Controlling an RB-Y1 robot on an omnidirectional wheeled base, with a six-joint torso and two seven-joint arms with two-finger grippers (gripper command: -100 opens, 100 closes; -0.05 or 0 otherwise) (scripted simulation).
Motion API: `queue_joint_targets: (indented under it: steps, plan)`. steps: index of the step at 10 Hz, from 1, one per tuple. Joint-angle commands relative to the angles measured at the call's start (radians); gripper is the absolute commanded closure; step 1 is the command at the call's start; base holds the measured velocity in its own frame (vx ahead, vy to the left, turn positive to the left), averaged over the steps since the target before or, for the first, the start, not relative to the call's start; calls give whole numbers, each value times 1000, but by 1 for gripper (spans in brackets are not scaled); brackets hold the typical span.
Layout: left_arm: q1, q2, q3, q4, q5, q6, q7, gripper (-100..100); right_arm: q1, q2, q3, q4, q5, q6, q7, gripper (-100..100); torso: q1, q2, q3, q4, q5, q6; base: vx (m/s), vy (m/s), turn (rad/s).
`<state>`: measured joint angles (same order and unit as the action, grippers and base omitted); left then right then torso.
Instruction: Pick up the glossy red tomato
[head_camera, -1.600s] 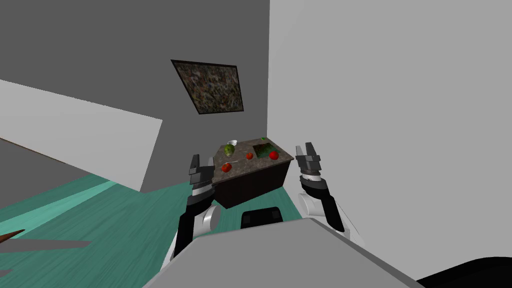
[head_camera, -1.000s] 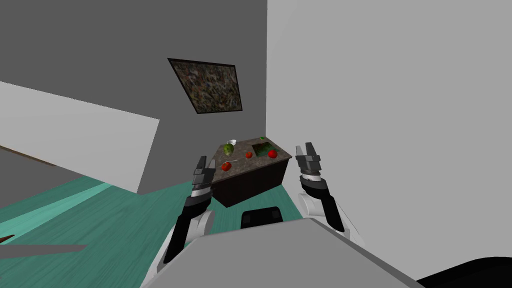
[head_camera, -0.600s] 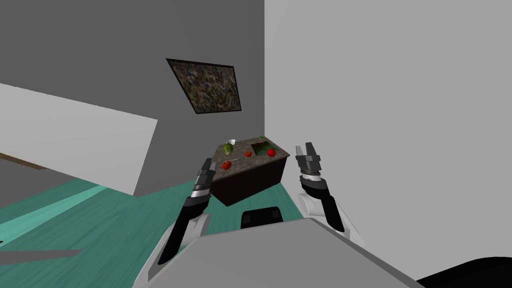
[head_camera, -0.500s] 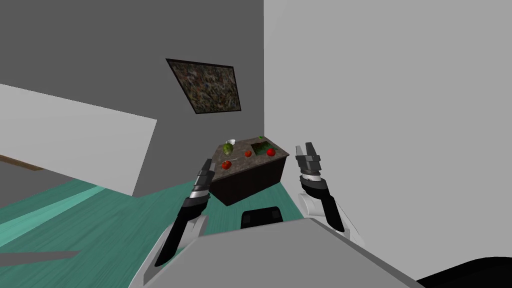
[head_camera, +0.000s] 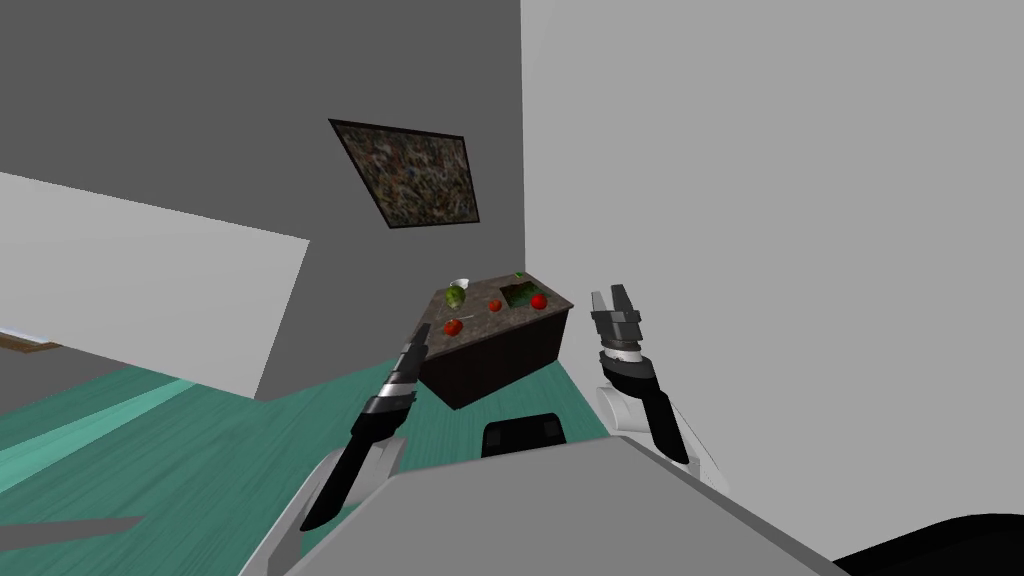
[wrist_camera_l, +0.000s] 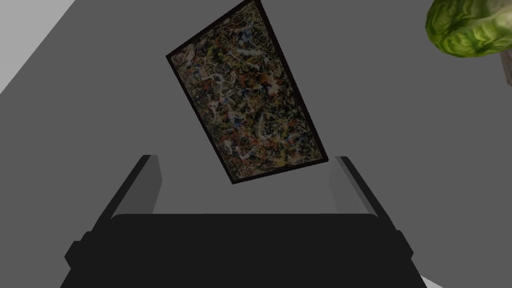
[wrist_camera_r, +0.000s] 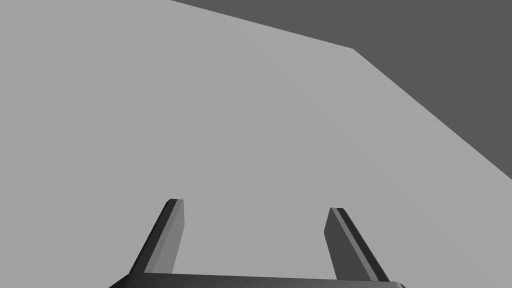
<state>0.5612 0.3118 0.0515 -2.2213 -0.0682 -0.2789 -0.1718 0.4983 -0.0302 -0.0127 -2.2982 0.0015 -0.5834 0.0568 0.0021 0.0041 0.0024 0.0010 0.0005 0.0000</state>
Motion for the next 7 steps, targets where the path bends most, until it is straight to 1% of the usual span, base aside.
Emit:
queue_joint_targets:
  steps: [1,2,3,4,7]
  plan:
    - [13,41,13,13,-19,39,-12,-100,0,0,0,0,0,0,0,0,0,0,0,0,0,0,-75,24,-82]
    - [14,55,15,19,-25,54,-15,-100,0,0,0,0,0,0,0,0,0,1,0,0,0,0,-66,24,-60]
    - [15,80,17,30,-34,88,-20,-100,0,0,0,0,0,0,0,0,0,0,0,0,0,0,-47,29,-78]
    - [14,91,17,36,-37,106,-22,-100,0,0,0,0,0,0,0,0,1,-1,0,0,0,0,-20,30,-60]
    - [9,122,11,57,-41,170,-20,-100,0,0,0,0,0,0,0,0,1,-6,-3,-1,0,0,25,32,-55]
